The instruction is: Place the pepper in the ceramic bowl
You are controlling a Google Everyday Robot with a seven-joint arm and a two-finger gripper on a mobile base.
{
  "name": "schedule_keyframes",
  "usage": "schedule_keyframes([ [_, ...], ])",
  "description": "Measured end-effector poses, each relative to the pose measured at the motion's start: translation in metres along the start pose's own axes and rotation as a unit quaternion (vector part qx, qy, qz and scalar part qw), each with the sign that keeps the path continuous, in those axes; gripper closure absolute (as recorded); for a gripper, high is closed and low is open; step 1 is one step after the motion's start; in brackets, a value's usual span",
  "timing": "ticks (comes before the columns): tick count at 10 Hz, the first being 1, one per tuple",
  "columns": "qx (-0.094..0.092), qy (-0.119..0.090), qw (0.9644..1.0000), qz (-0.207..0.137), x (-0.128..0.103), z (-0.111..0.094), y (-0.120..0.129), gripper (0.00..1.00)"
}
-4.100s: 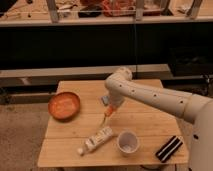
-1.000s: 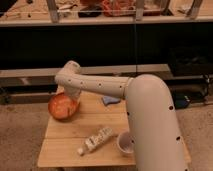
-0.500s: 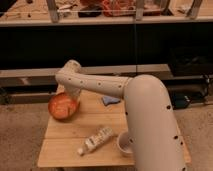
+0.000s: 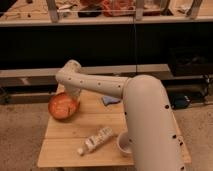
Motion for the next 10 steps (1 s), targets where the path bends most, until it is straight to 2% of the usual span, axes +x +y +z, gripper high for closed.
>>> schedule_keyframes([
  [2, 0.000, -0.001, 1.0000, 0.001, 0.0004, 0.0012, 0.0003, 0.92],
  [6, 0.000, -0.002, 1.0000, 0.002, 0.0034, 0.0052, 0.0005, 0.91],
  [8, 0.001, -0.003, 1.0000, 0.003, 0.0041, 0.0056, 0.0004, 0.85],
  [10, 0.000, -0.004, 1.0000, 0.003, 0.0052, 0.0077, 0.0000, 0.90],
])
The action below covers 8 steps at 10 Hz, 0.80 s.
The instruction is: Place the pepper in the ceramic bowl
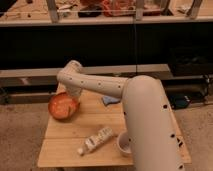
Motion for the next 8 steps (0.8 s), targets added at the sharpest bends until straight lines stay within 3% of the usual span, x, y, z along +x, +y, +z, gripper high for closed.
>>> schedule_keyframes([
  [8, 0.001, 0.000, 1.0000, -0.001, 0.0002, 0.0029, -0.0029, 0.66],
])
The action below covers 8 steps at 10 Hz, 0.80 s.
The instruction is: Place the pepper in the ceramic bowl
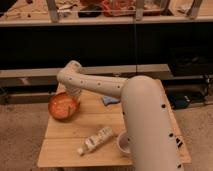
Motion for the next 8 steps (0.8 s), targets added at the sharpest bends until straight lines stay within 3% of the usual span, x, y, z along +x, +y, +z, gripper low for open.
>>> schedule_keyframes([
  [2, 0.001, 0.000, 1.0000, -0.001, 0.0005, 0.0008, -0.0013, 0.68],
  [4, 0.001, 0.000, 1.0000, -0.002, 0.0003, 0.0014, -0.0026, 0.65],
  [6, 0.001, 0.000, 1.0000, -0.003, -0.0001, 0.0025, -0.0044, 0.70],
  [7, 0.001, 0.000, 1.0000, -0.003, -0.0001, 0.0032, -0.0052, 0.68],
  [8, 0.001, 0.000, 1.0000, -0.003, -0.0004, 0.0039, -0.0061, 0.60],
])
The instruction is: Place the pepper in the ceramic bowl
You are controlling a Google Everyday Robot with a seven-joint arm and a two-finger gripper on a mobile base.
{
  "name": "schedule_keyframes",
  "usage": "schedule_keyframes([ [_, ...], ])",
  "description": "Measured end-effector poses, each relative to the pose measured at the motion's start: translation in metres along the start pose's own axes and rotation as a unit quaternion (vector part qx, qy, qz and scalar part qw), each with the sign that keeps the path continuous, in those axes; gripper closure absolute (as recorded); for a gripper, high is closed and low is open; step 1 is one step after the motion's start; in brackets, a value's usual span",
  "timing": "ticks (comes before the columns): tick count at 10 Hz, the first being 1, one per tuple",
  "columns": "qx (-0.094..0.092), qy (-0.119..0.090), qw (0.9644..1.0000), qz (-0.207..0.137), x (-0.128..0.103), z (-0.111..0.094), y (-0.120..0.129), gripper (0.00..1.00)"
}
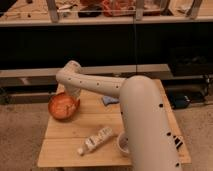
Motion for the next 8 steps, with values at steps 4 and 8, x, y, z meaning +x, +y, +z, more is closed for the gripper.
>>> schedule_keyframes([
  [4, 0.001, -0.001, 1.0000, 0.001, 0.0003, 0.0020, -0.0001, 0.22],
  [8, 0.001, 0.000, 1.0000, 0.000, 0.0004, 0.0037, -0.0013, 0.22],
])
